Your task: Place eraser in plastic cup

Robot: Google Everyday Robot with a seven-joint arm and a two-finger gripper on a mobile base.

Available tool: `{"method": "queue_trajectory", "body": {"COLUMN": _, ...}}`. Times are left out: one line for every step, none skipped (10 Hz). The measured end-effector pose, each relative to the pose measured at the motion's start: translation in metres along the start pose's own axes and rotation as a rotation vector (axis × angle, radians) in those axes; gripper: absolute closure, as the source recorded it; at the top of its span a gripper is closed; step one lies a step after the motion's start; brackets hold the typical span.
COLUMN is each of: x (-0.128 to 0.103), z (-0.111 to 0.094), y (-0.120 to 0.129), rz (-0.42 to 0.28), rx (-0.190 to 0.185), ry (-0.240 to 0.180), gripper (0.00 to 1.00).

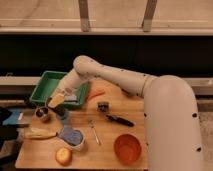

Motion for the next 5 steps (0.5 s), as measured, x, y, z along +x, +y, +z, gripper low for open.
{"method": "queue_trajectory", "body": {"x": 0.0037, "z": 0.0006, "y": -0.0020, "rz": 0.006, "rx": 0.001, "ry": -0.003, "gripper": 0.93}}
{"method": "queue_trajectory", "body": {"x": 0.0058, "z": 0.0025, "y": -0.0043, "rz": 0.008, "rx": 0.000, "ry": -0.009, "gripper": 0.82}}
{"method": "queue_trajectory", "body": {"x": 0.0076, "z": 0.0048, "y": -0.0068, "rz": 0.010, "rx": -0.003, "ry": -0.016, "gripper": 0.71}}
{"method": "queue_trajectory", "body": {"x": 0.0089, "z": 0.0077, "y": -0.0097, "rz": 0.012, "rx": -0.006, "ry": -0.024, "gripper": 0.61}}
{"method": "queue_trajectory", "body": {"x": 0.0092, "z": 0.0093, "y": -0.0119, "rz": 0.014, "rx": -0.008, "ry": -0.029, "gripper": 0.56}}
